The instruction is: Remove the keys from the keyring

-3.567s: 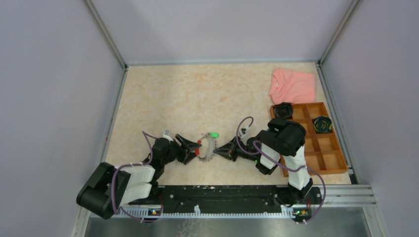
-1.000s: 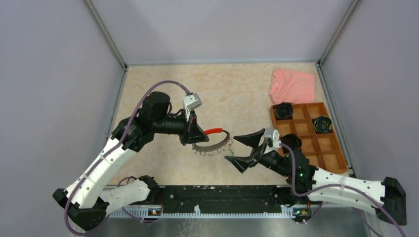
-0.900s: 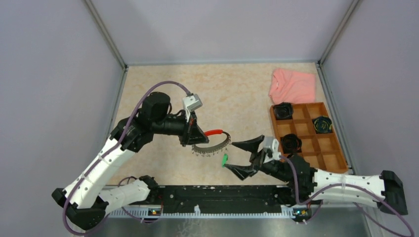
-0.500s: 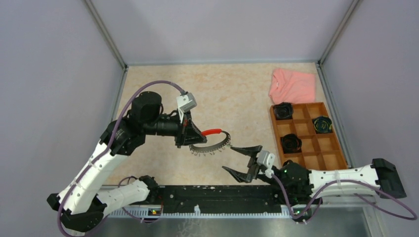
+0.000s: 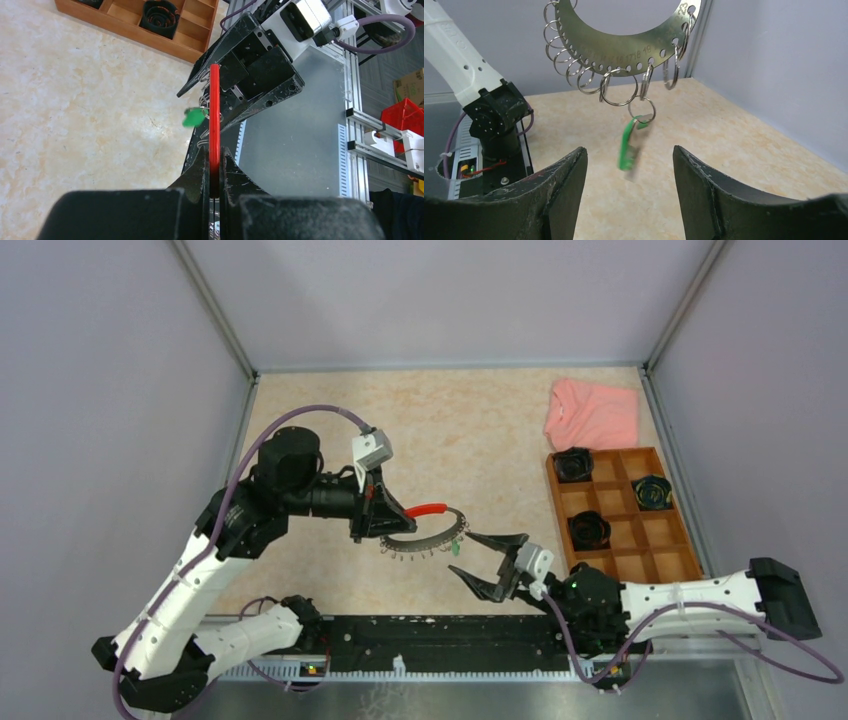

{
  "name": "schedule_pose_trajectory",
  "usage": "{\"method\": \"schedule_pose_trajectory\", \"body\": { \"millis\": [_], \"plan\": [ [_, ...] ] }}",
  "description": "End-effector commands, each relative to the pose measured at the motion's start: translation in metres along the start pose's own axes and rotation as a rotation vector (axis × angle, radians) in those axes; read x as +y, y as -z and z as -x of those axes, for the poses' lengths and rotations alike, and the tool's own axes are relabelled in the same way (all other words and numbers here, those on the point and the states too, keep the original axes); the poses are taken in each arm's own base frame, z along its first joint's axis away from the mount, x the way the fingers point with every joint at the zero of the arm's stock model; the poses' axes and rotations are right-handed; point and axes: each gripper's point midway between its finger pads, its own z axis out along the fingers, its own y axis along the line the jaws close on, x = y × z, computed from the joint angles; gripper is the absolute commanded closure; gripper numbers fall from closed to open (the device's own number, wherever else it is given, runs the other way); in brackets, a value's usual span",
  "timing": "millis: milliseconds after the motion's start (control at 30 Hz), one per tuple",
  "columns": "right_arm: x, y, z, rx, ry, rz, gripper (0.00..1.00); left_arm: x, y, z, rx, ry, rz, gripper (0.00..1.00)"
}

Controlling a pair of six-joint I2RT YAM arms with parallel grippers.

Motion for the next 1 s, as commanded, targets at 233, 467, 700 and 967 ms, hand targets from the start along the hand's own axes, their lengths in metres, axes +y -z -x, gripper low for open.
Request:
{"method": "schedule_pose_trajectory", "body": {
  "millis": [233, 467, 700, 967],
  "plan": [
    [-0.002, -0.019, 0.046, -0.11, -0.038, -0.026, 0.49, -0.019, 0.01, 0.017, -0.059, -0.048, -0.05, 1.0],
    [0.002, -0.021, 0.045, -0.103, -0.058, -0.016, 0.55, -0.02, 0.009, 0.02, -0.063, -0.048, -0.058, 1.0],
    [0.004, -0.023, 0.044, -0.091, -0.069, -0.011, 0.56, -0.021, 0.009, 0.02, -0.065, -0.049, -0.059, 1.0],
    [-0.001, -0.019, 0.033, -0.05, -0.083, -0.04, 0.53, -0.022, 0.01, 0.021, -0.067, -0.045, -0.06, 1.0]
  ]
}}
